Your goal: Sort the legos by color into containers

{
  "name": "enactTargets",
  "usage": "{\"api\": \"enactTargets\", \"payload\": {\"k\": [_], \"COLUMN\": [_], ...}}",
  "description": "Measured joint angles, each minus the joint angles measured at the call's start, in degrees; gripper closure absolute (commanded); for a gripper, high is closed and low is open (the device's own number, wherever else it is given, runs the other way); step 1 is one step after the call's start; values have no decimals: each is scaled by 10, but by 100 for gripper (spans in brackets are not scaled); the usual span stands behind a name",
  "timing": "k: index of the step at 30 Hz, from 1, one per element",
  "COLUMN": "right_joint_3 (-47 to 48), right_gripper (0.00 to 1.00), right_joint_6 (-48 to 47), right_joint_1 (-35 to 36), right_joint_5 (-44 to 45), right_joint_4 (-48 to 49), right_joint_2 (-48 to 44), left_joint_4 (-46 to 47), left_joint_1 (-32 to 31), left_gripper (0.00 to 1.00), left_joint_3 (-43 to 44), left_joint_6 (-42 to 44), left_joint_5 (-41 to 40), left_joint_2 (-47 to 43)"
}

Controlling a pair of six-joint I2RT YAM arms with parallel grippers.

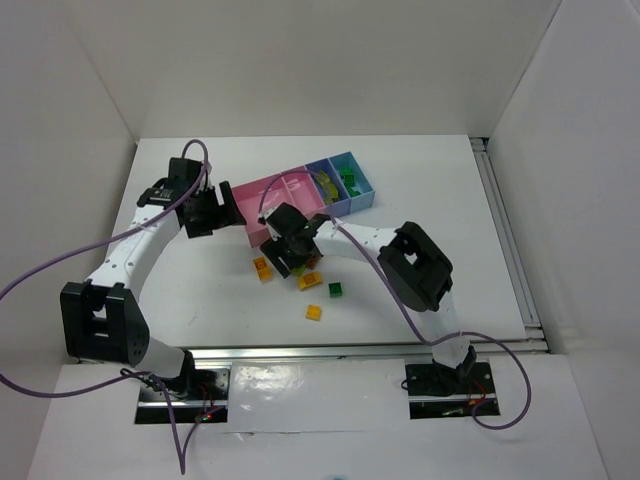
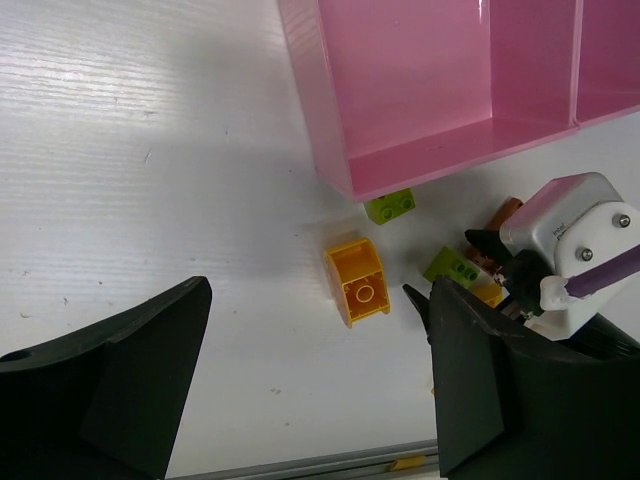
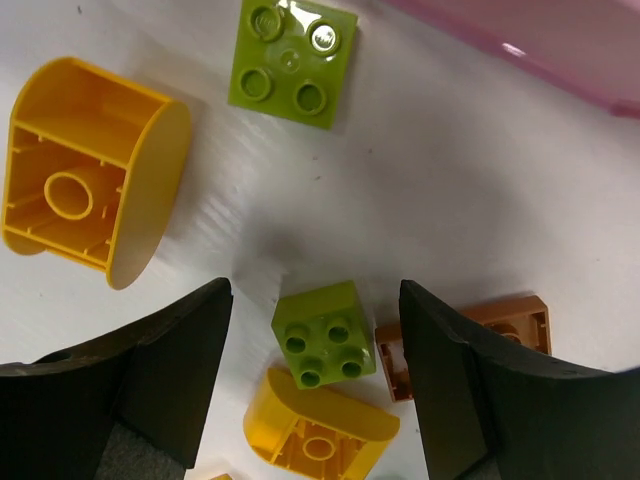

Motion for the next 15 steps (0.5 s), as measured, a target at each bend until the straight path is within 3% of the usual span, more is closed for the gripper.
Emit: {"api": "enactTargets", "payload": {"k": [8,15], "right_joint_3": [-15,-34], "right_gripper": [25,46], "right_joint_6": [-11,-17], "right_joint_1": [1,7], "right_joint_5": [-13,5], "right_joint_4": [-1,-3], "right_joint_2": [-3,-14], "left_joint_4": [0,0], "left_joint_1": [6,7], "left_gripper": [9,9], "left_joint_3": [-3,-3], "left_joint_6": [0,0], "left_joint_5": [3,16], "left_joint_2": [-1,-1]}}
